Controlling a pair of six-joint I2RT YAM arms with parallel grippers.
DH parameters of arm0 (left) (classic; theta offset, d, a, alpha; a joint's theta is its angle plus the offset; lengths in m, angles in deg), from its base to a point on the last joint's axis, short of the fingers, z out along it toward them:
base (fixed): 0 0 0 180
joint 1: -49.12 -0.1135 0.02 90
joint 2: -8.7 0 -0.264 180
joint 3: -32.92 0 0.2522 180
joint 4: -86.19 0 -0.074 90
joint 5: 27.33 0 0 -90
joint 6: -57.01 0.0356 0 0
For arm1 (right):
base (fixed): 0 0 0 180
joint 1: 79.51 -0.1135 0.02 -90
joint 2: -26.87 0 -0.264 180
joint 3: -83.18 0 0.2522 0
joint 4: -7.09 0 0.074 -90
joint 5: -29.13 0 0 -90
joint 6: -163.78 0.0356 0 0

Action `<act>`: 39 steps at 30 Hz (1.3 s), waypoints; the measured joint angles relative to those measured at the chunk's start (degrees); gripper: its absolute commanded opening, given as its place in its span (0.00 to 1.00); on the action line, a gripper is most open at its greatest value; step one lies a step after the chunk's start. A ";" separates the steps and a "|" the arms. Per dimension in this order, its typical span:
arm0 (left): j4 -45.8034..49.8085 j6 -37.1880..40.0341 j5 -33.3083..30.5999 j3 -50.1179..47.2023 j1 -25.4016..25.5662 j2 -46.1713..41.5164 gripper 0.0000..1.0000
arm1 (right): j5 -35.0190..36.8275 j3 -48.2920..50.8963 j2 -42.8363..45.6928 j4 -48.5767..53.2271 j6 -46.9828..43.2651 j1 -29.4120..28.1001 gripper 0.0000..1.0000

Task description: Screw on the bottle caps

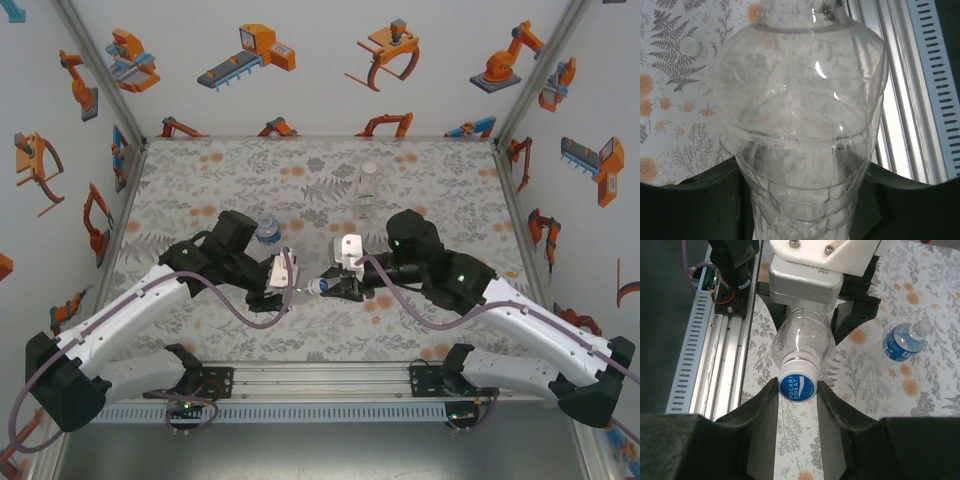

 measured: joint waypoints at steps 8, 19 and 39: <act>1.31 -0.04 -2.54 0.00 -0.33 0.07 0.00 | 4.76 0.48 -1.40 -1.57 13.57 -0.44 0.10; 2.62 -0.87 -5.86 0.00 -0.98 0.07 0.00 | 19.23 10.67 1.84 -13.90 61.61 -1.18 0.22; -1.11 -1.46 -1.55 0.00 0.09 -0.28 0.01 | 29.05 3.50 -2.97 -2.29 84.19 -0.11 0.60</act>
